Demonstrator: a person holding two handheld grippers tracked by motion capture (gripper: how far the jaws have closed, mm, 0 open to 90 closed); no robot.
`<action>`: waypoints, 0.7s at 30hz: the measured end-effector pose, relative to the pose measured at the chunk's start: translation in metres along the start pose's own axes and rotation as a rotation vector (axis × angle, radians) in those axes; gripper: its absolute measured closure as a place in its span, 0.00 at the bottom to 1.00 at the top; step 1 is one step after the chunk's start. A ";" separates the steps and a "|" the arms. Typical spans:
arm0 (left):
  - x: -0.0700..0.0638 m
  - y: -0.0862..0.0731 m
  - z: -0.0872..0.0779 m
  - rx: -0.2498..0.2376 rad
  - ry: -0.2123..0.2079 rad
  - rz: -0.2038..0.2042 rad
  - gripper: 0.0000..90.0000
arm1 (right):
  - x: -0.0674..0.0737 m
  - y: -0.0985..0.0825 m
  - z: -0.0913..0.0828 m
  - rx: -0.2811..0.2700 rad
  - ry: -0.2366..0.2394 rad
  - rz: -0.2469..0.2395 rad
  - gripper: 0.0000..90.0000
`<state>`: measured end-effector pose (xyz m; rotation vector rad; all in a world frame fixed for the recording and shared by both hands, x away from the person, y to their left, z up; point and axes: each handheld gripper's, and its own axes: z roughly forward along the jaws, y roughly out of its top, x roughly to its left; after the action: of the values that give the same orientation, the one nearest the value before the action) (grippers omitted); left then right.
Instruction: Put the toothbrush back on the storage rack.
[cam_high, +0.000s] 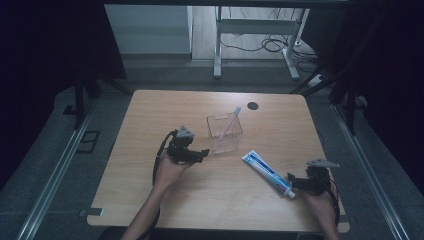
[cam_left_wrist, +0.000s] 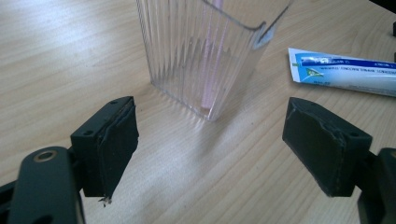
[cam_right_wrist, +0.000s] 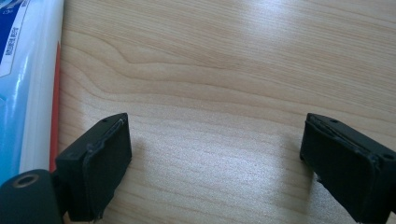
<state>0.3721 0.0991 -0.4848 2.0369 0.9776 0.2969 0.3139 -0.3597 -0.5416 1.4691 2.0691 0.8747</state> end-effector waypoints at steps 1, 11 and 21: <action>0.000 -0.002 -0.001 0.002 0.000 0.003 0.20 | 0.000 0.000 0.000 0.000 0.000 0.000 0.09; -0.002 -0.021 -0.005 -0.001 -0.013 -0.009 0.20 | 0.000 0.000 0.000 0.000 0.000 0.000 0.09; -0.003 -0.049 -0.007 0.033 0.001 -0.015 0.20 | 0.000 0.000 0.000 0.000 0.000 0.001 0.09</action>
<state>0.3403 0.1179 -0.5176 2.0591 1.0037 0.2756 0.3138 -0.3597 -0.5416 1.4700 2.0691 0.8751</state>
